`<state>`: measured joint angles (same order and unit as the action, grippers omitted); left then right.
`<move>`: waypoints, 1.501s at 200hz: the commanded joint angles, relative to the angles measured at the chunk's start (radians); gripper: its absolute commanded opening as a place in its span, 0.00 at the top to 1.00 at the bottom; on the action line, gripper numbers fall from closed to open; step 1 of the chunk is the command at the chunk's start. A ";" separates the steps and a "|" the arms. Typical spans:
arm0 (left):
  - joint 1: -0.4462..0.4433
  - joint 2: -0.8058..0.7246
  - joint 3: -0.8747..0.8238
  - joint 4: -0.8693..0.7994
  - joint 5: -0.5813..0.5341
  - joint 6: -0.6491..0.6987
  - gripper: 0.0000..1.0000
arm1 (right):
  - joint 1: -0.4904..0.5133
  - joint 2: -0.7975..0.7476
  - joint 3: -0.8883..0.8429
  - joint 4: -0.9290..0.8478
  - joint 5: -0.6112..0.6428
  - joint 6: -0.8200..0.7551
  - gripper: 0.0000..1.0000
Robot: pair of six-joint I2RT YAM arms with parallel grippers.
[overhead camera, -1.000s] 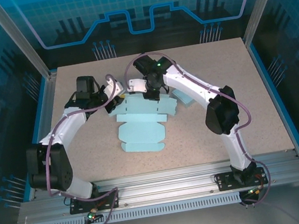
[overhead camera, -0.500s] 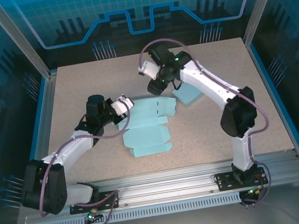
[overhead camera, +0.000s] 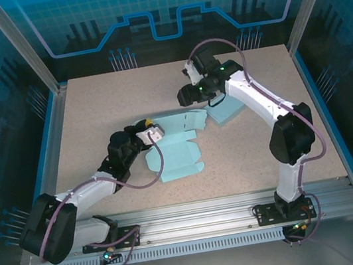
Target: Fold the paper box
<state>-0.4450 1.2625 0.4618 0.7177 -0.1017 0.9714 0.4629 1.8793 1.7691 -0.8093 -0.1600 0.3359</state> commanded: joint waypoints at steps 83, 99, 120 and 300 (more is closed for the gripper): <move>-0.008 -0.003 -0.018 0.099 -0.045 0.019 1.00 | -0.071 0.040 -0.234 0.339 -0.432 0.314 0.30; -0.009 0.009 -0.022 0.113 -0.054 0.017 1.00 | -0.079 0.034 -0.235 0.365 -0.446 0.339 0.30; -0.008 0.021 -0.026 0.137 -0.070 0.018 1.00 | -0.084 0.019 -0.207 0.309 -0.398 0.309 0.30; -0.009 0.074 -0.008 0.191 -0.099 -0.016 1.00 | -0.081 -0.024 -0.310 0.380 -0.453 0.366 0.38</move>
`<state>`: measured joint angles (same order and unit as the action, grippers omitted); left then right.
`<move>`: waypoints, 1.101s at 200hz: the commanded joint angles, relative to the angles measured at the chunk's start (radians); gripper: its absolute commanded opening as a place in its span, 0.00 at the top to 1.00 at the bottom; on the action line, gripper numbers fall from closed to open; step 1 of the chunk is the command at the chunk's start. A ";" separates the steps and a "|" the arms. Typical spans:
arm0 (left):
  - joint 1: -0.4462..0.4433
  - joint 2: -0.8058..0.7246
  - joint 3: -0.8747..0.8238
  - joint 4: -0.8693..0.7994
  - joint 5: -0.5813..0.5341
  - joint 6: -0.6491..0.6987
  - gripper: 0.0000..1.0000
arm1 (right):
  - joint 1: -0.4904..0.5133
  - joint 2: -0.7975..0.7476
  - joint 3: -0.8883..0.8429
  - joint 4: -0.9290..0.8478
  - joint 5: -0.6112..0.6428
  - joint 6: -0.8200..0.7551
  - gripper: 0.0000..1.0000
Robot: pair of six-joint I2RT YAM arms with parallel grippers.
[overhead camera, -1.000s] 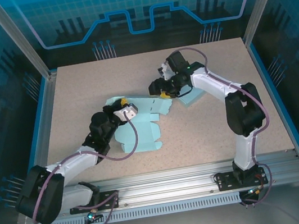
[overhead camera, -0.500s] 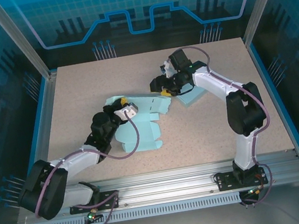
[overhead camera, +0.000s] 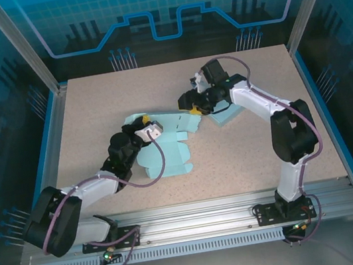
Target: Fold the paper box
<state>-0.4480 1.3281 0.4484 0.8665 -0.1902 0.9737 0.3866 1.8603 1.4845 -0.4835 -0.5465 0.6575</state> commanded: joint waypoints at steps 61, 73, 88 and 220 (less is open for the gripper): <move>-0.010 0.005 0.001 0.051 -0.011 -0.029 1.00 | 0.000 0.034 -0.023 0.089 -0.090 0.077 0.37; -0.012 0.009 0.000 0.054 -0.012 -0.035 1.00 | 0.002 0.048 -0.018 0.102 -0.104 0.087 0.38; -0.013 0.018 -0.002 0.065 -0.020 -0.032 1.00 | 0.008 0.064 -0.011 0.097 -0.105 0.088 0.39; -0.027 0.042 0.001 0.091 -0.022 -0.025 1.00 | 0.028 0.093 -0.026 0.196 -0.149 0.190 0.35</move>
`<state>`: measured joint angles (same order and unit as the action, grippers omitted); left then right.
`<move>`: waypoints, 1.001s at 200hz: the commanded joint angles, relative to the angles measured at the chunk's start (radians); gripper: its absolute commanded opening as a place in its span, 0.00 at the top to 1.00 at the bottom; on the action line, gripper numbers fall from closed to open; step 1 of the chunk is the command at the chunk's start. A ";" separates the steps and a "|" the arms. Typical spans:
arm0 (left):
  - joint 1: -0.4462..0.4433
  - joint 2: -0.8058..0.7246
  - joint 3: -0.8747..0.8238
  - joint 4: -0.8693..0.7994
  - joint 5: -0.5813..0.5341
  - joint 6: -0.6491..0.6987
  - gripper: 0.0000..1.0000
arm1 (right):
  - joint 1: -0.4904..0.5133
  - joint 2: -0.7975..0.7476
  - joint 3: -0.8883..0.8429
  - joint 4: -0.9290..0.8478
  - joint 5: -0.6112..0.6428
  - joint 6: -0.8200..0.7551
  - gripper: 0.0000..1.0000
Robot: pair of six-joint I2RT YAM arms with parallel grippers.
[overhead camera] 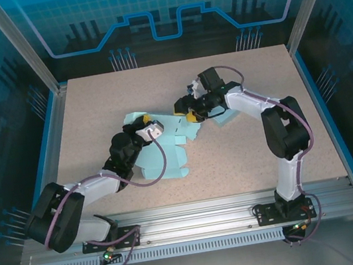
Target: Fold the paper box
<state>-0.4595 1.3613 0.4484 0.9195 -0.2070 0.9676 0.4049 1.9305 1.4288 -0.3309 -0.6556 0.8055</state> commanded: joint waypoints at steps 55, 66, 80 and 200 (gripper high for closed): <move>-0.019 0.011 -0.003 0.039 -0.006 -0.015 1.00 | 0.009 0.028 0.069 0.020 0.007 0.026 0.48; -0.018 0.014 -0.004 0.039 -0.005 -0.014 1.00 | 0.008 0.028 0.068 0.012 0.020 0.018 0.51; -0.018 0.017 -0.003 0.039 -0.002 -0.009 1.00 | 0.004 0.029 0.067 0.015 0.024 0.014 0.54; -0.018 -0.036 0.109 -0.438 0.111 -0.005 0.45 | -0.003 0.109 0.125 0.027 0.061 -0.039 0.67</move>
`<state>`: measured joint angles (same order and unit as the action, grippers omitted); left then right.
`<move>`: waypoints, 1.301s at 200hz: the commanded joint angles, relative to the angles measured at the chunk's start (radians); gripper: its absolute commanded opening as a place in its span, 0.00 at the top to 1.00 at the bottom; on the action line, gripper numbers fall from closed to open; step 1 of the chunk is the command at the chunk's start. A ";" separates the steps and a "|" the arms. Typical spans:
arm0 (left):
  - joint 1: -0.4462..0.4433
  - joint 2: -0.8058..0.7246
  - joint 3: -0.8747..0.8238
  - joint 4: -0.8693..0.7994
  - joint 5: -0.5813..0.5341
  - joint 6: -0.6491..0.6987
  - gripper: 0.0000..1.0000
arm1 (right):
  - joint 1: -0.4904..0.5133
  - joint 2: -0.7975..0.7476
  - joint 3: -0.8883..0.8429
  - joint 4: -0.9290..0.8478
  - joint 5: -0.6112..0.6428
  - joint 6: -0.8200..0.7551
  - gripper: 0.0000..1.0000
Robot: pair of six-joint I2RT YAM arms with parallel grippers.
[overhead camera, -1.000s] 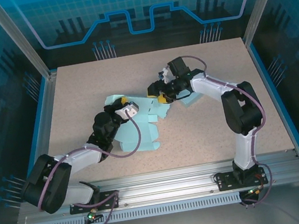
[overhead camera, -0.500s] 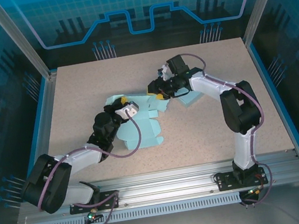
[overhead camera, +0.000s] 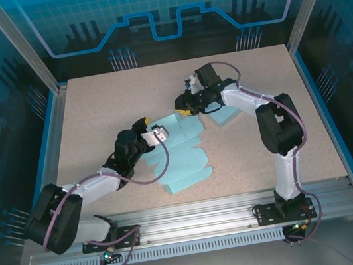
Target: Fold the paper box
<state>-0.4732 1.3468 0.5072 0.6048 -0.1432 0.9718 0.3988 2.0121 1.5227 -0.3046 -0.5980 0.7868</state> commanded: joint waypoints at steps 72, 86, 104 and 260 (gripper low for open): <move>0.092 0.117 0.341 -0.583 0.265 -0.188 0.38 | -0.004 -0.097 -0.028 -0.148 0.196 -0.199 0.58; 0.118 0.165 0.415 -0.675 0.298 -0.193 0.38 | -0.018 -0.142 -0.071 -0.168 0.235 -0.230 0.56; 0.171 0.257 0.562 -0.869 0.376 -0.193 0.38 | -0.033 -0.196 -0.122 -0.174 0.255 -0.261 0.54; 0.246 1.029 1.537 -1.719 0.440 -0.173 0.25 | -0.029 -0.434 -0.323 -0.150 0.338 -0.302 0.24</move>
<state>-0.2253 2.3295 1.9667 -0.9817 0.2932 0.8101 0.3702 1.6215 1.2224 -0.4522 -0.2867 0.4923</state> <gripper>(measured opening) 0.757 0.755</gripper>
